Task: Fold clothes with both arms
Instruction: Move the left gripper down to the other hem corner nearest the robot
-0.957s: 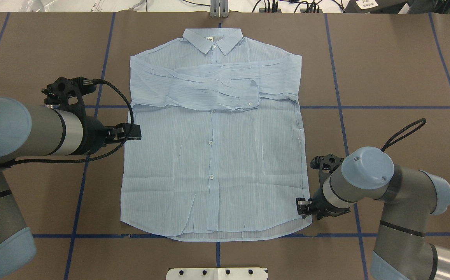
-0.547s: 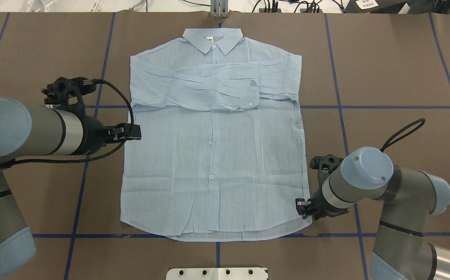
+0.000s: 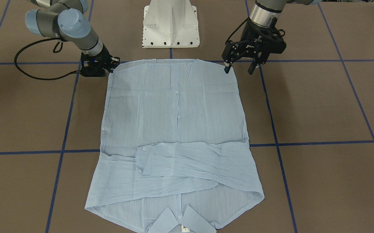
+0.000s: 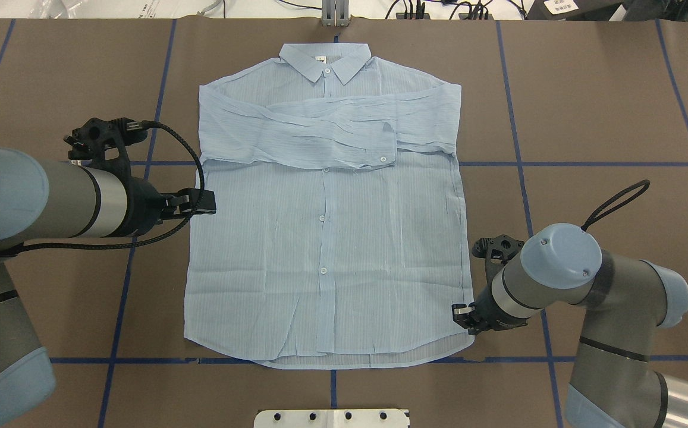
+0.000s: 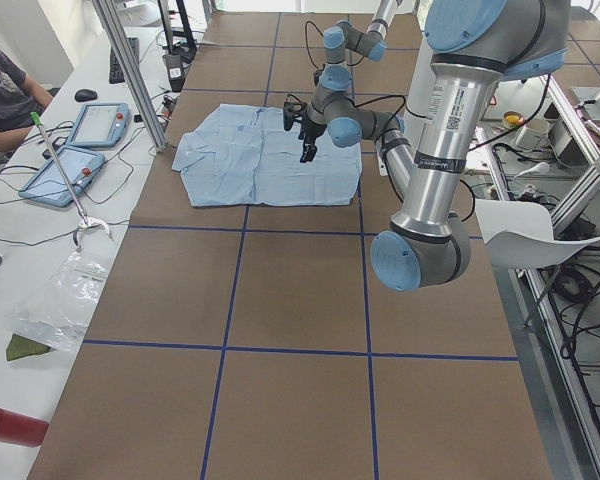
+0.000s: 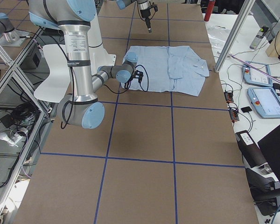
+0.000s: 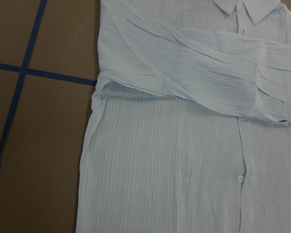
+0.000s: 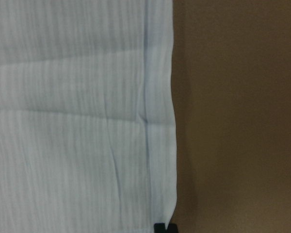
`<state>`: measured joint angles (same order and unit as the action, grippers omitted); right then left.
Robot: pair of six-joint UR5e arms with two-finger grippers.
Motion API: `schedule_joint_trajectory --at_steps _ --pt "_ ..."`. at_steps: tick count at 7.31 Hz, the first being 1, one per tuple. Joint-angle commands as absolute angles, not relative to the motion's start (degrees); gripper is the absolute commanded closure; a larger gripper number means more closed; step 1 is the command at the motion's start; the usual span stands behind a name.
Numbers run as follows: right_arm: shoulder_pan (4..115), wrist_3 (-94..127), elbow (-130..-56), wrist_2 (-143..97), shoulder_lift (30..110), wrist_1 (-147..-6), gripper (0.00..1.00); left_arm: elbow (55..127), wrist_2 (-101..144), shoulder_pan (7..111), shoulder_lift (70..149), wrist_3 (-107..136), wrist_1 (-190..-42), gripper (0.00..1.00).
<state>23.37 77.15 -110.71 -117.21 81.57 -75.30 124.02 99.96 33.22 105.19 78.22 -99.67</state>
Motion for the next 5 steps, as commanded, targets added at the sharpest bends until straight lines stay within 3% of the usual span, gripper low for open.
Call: schedule_joint_trajectory --at_steps 1,3,5 --pt "23.90 77.87 -113.45 -117.16 81.47 -75.23 1.00 124.01 100.02 33.22 105.12 78.22 -99.67 0.05" --pt "24.43 77.96 -114.69 -116.02 81.47 -75.15 1.00 124.19 100.55 31.92 103.54 83.36 -100.45 0.05" --pt "24.78 77.96 -116.01 -114.09 81.47 -75.15 1.00 123.93 99.32 22.98 100.05 92.15 -104.91 0.05"
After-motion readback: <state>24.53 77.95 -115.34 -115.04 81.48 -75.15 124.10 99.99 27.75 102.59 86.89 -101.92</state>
